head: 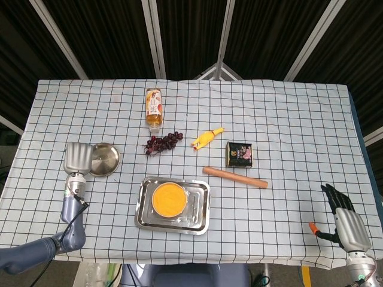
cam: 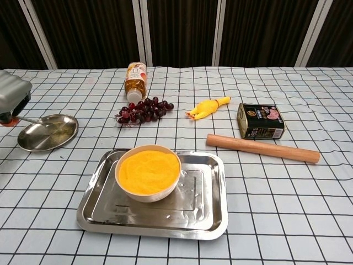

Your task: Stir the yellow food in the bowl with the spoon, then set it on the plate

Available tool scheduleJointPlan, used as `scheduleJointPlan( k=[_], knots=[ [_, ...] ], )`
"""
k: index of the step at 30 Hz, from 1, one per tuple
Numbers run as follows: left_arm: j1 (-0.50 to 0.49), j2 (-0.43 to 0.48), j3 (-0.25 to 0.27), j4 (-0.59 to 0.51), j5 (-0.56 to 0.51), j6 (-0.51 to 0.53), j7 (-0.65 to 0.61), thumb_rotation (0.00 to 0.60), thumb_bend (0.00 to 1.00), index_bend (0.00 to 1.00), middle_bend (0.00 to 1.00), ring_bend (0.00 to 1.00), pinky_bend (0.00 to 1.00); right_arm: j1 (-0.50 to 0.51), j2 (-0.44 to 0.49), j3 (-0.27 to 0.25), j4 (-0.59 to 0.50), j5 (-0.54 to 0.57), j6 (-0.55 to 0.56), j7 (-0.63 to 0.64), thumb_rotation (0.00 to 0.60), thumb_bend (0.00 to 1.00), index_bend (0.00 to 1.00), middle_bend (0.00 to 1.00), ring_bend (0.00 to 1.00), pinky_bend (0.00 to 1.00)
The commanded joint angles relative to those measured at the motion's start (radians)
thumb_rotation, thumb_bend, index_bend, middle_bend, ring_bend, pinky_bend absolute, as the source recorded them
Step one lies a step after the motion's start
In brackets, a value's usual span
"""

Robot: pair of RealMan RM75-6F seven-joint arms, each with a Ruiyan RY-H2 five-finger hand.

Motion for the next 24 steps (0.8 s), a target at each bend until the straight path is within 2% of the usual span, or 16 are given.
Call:
scheduleJointPlan(
  k=[1, 4, 9, 18, 21, 24],
  knots=[
    [0.002, 0.009, -0.001, -0.004, -0.003, -0.002, 0.000, 0.600, 0.32, 0.55, 0.95, 1.00, 1.00, 0.000, 0.000, 0.001, 0.000, 0.004, 0.000, 0.000, 0.600, 0.32, 0.00, 0.00, 0.00, 0.00],
    [0.006, 0.026, -0.012, -0.023, -0.012, 0.004, -0.007, 0.600, 0.29, 0.50, 0.95, 1.00, 1.00, 0.000, 0.001, 0.001, -0.001, 0.006, -0.001, 0.002, 0.600, 0.32, 0.00, 0.00, 0.00, 0.00],
    [0.029, 0.087, -0.015, -0.102, 0.017, 0.027, -0.067, 0.600, 0.29, 0.48, 0.94, 1.00, 1.00, 0.001, 0.003, 0.003, 0.001, 0.007, -0.003, 0.006, 0.600, 0.32, 0.00, 0.00, 0.00, 0.00],
    [0.106, 0.223, 0.040, -0.240, 0.116, 0.060, -0.211, 0.600, 0.14, 0.36, 0.88, 0.95, 1.00, 0.000, 0.002, -0.001, -0.002, 0.001, -0.002, -0.001, 0.600, 0.32, 0.00, 0.00, 0.00, 0.00],
    [0.140, 0.261, 0.064, -0.276, 0.156, 0.076, -0.274, 0.600, 0.13, 0.33, 0.83, 0.91, 0.96, -0.001, 0.002, 0.000, -0.003, 0.005, -0.002, -0.003, 0.600, 0.32, 0.00, 0.00, 0.00, 0.00],
    [0.176, 0.293, 0.090, -0.300, 0.195, 0.096, -0.334, 0.600, 0.13, 0.29, 0.72, 0.80, 0.85, 0.000, 0.004, 0.000, -0.004, 0.011, -0.006, -0.004, 0.600, 0.32, 0.00, 0.00, 0.00, 0.00]
  ],
)
